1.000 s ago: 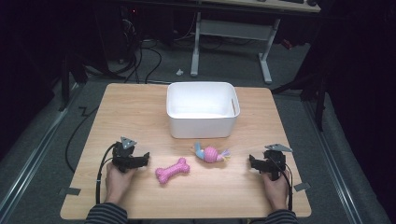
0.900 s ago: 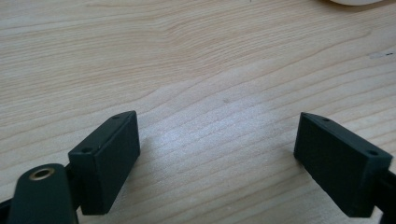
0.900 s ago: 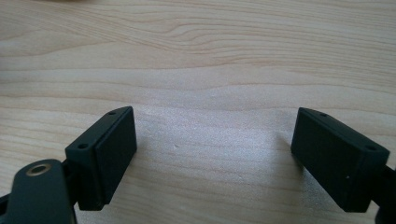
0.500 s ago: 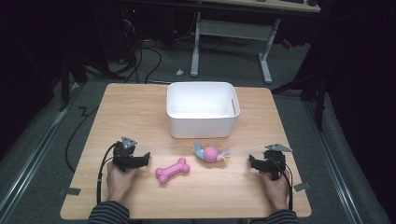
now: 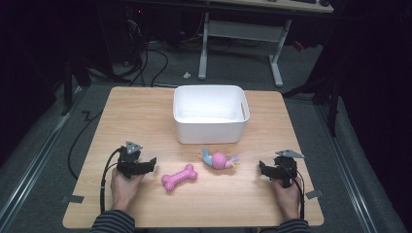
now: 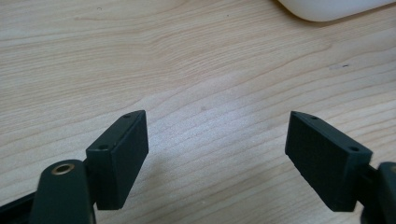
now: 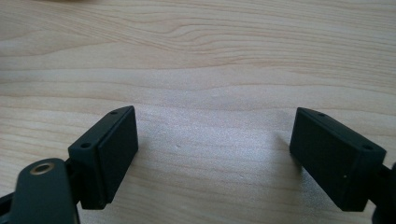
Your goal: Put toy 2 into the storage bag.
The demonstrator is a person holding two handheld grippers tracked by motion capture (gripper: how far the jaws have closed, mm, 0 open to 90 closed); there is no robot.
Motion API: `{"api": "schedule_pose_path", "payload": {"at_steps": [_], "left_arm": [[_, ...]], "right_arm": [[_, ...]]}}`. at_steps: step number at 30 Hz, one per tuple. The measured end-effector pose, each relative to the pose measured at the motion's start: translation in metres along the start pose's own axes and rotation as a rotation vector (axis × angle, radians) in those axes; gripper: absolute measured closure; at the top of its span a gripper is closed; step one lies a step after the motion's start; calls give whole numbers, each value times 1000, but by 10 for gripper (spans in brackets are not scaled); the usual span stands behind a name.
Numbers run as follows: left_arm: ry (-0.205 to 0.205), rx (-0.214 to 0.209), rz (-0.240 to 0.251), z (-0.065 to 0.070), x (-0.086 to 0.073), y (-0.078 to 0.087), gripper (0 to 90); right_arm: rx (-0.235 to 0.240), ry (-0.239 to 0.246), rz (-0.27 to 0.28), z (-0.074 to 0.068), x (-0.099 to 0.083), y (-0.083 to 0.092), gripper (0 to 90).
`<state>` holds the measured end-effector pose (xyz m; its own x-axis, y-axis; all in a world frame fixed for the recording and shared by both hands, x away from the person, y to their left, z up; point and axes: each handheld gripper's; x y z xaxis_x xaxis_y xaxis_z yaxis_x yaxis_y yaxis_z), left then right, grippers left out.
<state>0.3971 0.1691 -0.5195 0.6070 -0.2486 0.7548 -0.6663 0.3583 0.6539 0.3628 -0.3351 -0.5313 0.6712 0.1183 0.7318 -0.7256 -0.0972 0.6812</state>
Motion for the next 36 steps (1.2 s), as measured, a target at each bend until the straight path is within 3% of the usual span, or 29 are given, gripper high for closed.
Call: {"api": "schedule_pose_path", "payload": {"at_steps": [4,8,18,30,33,34,35,36], "left_arm": [[-4,-15,16,4,7,6,211],[-39,-36,41,13,13,15,201],[-68,-83,52,28,18,32,172],[-123,-131,41,45,24,40,190],[-159,-155,17,51,26,41,216],[-159,-155,17,51,26,41,223],[-199,-145,-3,56,27,41,228],[-199,-145,-3,56,27,41,230]], "right_arm": [[0,0,0,0,0,0,153],[0,-1,0,0,0,0,153],[3,5,-1,0,-1,1,158],[4,4,-1,0,-1,1,160],[4,4,0,0,-1,1,160],[4,4,0,0,-1,1,160],[4,5,0,0,-1,1,160],[4,5,0,0,-1,1,160]]}}
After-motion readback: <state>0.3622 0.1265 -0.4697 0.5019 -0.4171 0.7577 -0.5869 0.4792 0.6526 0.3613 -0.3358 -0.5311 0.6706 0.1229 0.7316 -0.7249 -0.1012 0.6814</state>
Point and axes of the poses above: each handheld gripper's, and its own axes: y roughly backward along the jaws, x roughly out of its top, z roughly to its right, and after that the axes turned 2 degrees about z, right-handed
